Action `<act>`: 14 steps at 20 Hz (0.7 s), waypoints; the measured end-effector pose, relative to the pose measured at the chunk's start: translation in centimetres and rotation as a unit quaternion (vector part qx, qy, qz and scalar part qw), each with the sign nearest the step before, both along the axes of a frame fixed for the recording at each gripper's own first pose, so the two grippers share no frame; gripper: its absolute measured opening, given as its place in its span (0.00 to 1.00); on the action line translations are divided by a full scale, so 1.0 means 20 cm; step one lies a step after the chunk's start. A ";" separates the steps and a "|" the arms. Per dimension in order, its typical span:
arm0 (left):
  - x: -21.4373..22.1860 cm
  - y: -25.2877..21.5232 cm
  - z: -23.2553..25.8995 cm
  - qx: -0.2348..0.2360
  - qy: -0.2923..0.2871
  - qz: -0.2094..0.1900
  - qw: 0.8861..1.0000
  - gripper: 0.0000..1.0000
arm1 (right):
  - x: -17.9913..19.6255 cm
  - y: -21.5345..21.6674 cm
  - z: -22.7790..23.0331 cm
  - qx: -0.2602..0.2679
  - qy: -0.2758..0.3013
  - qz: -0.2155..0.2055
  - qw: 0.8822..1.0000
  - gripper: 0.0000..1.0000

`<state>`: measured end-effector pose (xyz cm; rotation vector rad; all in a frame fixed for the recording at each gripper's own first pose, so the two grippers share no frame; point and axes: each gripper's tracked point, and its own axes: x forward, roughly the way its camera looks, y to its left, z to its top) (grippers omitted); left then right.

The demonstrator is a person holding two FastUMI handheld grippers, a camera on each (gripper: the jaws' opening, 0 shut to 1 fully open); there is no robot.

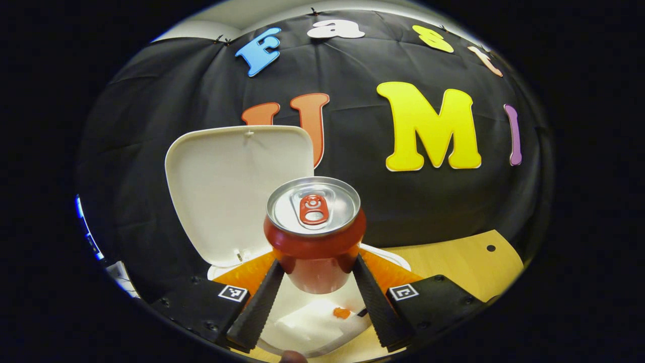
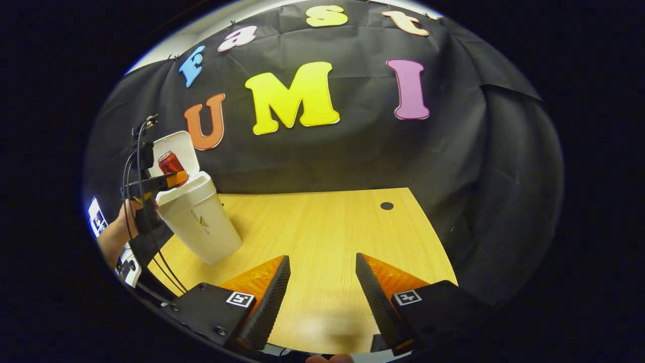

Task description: Press the lid of the desktop garbage bin to open it, pick up the crumpled paper on the desktop and throw it into the bin, then pick up the pop can on the desktop and drop it into the bin, and finally close the garbage bin lid.

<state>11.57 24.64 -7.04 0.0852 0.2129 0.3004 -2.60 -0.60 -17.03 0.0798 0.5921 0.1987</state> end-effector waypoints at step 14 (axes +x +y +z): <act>-0.11 -0.10 0.30 -0.008 -0.060 0.116 0.991 0.95 | -0.04 0.05 -0.07 0.013 0.022 0.036 0.999 0.84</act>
